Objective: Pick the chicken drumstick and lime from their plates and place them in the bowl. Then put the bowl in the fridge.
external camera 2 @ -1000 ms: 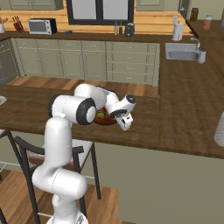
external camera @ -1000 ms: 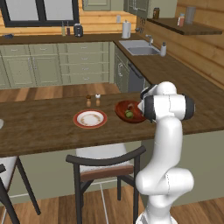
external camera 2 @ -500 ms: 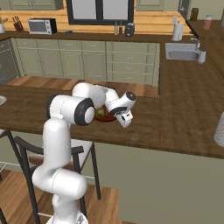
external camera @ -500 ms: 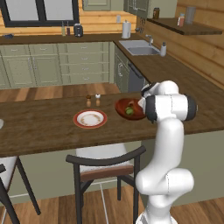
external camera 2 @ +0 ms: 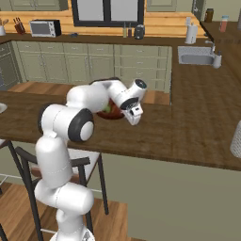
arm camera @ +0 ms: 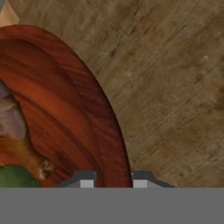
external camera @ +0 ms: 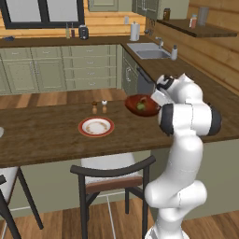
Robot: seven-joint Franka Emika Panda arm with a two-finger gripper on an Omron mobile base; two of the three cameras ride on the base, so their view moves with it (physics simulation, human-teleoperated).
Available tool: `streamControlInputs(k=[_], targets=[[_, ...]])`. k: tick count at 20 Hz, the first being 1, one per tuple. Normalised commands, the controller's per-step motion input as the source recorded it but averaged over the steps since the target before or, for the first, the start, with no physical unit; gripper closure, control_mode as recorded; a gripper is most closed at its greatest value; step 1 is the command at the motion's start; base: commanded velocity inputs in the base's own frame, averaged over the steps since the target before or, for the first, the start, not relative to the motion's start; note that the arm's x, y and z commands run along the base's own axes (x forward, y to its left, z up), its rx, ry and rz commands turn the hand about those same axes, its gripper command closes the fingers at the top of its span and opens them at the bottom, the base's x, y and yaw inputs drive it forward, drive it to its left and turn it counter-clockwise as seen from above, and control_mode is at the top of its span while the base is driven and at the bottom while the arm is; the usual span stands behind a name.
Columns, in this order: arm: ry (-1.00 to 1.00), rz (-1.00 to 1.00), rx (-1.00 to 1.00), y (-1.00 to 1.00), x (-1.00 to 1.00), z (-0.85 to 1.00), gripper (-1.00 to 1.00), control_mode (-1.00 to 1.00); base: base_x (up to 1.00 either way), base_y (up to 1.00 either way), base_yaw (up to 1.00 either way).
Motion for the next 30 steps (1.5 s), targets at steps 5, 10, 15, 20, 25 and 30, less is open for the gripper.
streamControlInputs(k=[5, 10, 15, 20, 25, 30], targets=[[0.03, -0.03, 0.0, 0.21, -0.98, 0.81, 1.0, -1.0, 0.0, 0.0, 0.0], [0.0, -0.06, 0.0, 0.55, -1.0, 0.45, 1.0, -1.0, 0.0, 0.0, 0.0], [-0.09, -0.05, 0.0, 0.59, -1.0, 0.36, 1.0, -1.0, 0.0, 0.0, 0.0], [-0.06, -0.13, 0.0, 0.37, -1.0, 0.29, 1.0, -1.0, 0.0, 0.0, 0.0], [-0.02, -0.23, 0.0, 0.01, -1.0, 0.08, 1.0, -1.0, 0.0, 0.0, 0.0], [-0.01, -0.2, -0.01, 0.03, -0.88, 0.0, 1.0, -1.0, 0.0, 0.0, 0.0]])
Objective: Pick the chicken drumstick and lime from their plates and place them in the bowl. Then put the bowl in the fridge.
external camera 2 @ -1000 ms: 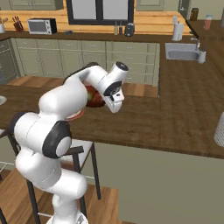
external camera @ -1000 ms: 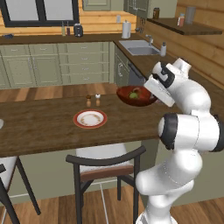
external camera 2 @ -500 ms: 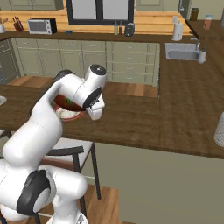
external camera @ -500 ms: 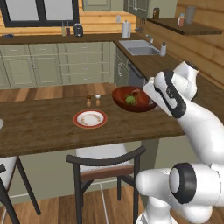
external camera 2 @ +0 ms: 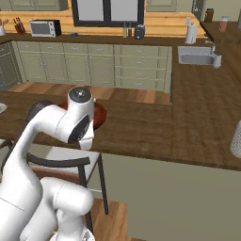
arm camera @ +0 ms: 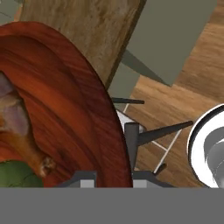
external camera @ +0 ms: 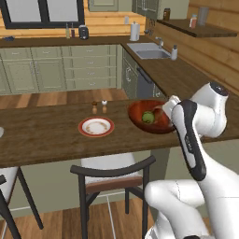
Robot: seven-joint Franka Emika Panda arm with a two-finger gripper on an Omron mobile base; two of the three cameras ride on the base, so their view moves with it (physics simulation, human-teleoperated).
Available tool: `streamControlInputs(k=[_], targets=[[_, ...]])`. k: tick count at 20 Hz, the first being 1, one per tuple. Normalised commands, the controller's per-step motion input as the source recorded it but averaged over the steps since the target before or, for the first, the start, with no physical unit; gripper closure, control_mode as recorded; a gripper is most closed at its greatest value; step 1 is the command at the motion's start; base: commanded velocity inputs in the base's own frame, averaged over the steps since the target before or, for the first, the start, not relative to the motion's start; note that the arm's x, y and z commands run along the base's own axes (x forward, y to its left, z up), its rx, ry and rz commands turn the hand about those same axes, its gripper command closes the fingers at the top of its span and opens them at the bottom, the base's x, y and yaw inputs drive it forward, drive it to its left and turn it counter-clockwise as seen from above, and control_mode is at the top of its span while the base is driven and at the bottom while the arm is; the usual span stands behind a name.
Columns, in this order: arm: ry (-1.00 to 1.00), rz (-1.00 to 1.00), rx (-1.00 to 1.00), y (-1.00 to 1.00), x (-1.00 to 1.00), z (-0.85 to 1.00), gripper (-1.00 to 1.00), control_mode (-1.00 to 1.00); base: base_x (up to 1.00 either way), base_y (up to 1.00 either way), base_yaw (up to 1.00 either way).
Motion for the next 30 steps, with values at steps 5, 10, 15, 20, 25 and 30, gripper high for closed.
streamControlInputs(k=[5, 10, 15, 20, 25, 30], targets=[[0.0, -0.29, -0.01, 0.12, -0.84, 0.09, 1.0, -1.0, 0.0, 0.0, 0.0], [0.0, -0.58, -0.09, 0.0, -0.23, 0.17, 1.0, -1.0, 0.0, 0.0, 0.0], [0.0, -0.3, -0.01, -0.15, 0.01, 0.03, 1.0, -1.0, 0.0, 0.0, 0.0], [0.0, 0.0, 0.06, -0.08, 0.0, -0.09, 1.0, -1.0, 0.0, 0.0, 0.0], [-0.03, 0.44, 0.0, 0.0, 0.0, 0.0, 1.0, -1.0, 0.0, 0.0, 0.0], [0.0, 0.05, 0.0, 0.02, -0.02, 0.0, 1.0, -1.0, 0.0, 0.0, 0.0]])
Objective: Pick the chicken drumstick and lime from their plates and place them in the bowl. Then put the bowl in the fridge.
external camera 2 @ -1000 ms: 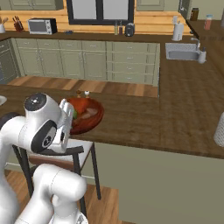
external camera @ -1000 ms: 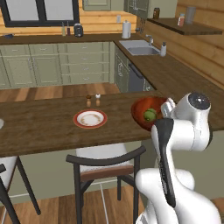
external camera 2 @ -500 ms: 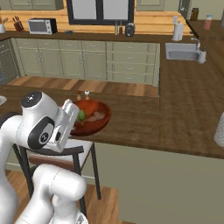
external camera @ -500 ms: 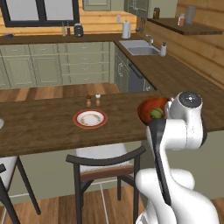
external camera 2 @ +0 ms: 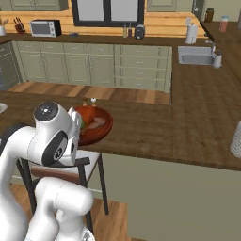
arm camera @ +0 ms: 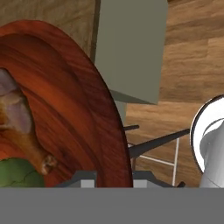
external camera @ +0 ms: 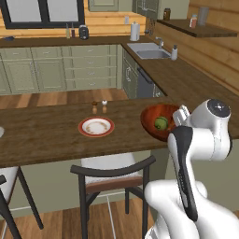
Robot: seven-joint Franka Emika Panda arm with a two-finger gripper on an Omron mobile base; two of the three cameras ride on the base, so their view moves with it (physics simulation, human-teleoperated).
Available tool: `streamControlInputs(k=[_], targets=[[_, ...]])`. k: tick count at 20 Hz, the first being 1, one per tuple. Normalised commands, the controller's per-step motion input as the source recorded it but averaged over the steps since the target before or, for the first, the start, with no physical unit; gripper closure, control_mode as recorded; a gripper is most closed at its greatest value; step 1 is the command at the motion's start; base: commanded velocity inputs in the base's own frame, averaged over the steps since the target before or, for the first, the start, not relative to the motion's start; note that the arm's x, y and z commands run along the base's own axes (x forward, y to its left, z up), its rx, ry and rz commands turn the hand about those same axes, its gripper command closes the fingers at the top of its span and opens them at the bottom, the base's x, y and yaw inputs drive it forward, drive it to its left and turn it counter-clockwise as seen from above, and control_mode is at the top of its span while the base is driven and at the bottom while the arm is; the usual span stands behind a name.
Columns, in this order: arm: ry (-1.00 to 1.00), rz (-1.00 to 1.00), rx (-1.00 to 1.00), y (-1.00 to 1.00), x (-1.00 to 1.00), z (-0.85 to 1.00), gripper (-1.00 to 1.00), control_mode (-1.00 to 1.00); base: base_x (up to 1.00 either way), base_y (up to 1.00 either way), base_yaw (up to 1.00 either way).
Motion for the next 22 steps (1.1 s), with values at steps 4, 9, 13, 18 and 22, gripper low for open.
streamControlInputs(k=[4, 9, 13, 18, 22], targets=[[0.0, 0.0, 0.0, 0.0, 0.0, 0.0, 1.0, -1.0, 0.0, 0.0, 0.0], [0.0, 0.0, 0.0, 0.0, -0.03, 0.0, 1.0, 1.0, -0.33, 0.18, 0.04], [0.0, 0.0, 0.0, 0.0, 0.0, 0.0, 1.0, 1.0, -0.93, 0.55, 0.21], [0.0, 0.0, 0.0, 0.0, 0.0, 0.0, 1.0, 1.0, -0.84, 0.78, 0.45], [0.0, 0.0, 0.0, 0.0, 0.0, 0.0, 1.0, 1.0, -0.05, 0.97, 0.73]])
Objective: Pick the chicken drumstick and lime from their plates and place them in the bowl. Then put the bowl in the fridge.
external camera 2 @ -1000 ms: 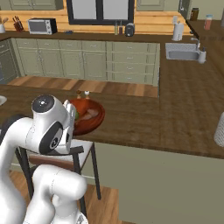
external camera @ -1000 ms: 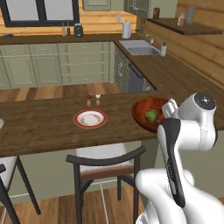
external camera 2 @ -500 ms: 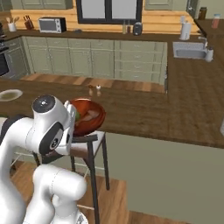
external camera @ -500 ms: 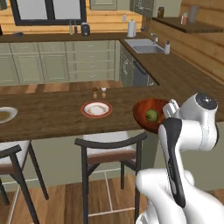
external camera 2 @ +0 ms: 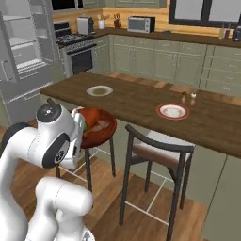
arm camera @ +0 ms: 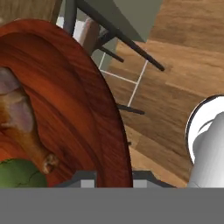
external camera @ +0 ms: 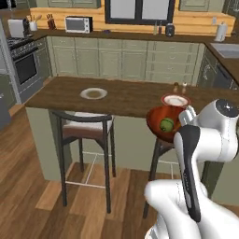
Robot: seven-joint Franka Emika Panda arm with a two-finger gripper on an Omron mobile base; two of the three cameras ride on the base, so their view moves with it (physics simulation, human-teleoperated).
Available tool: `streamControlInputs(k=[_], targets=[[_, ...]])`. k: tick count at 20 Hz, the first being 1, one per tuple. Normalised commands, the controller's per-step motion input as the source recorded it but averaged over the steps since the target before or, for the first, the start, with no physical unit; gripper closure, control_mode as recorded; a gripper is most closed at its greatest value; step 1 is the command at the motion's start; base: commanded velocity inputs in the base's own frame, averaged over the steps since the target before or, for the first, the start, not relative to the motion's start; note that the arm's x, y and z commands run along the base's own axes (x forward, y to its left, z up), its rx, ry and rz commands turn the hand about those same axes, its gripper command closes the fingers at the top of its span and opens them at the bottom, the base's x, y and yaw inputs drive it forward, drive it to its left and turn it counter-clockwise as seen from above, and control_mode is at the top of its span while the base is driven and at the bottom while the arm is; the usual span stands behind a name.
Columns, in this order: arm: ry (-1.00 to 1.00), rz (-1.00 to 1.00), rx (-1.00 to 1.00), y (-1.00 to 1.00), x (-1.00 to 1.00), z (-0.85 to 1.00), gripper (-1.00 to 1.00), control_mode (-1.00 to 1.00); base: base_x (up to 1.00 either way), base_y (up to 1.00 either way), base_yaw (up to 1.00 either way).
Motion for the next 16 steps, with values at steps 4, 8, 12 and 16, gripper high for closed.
streamControlInputs(k=[4, 8, 12, 16], targets=[[0.0, 0.0, 0.0, 0.0, 0.0, 0.0, 1.0, 1.0, 0.13, 1.0, 0.38], [0.0, 0.0, 0.0, 0.0, 0.0, 0.0, 1.0, 1.0, 0.36, 1.0, 0.11], [0.0, 0.0, 0.0, 0.0, 0.0, 0.0, 1.0, 1.0, 0.46, 1.0, 0.0], [0.0, 0.0, 0.0, 0.0, 0.0, 0.0, 1.0, 1.0, 0.53, 1.0, -0.08]])
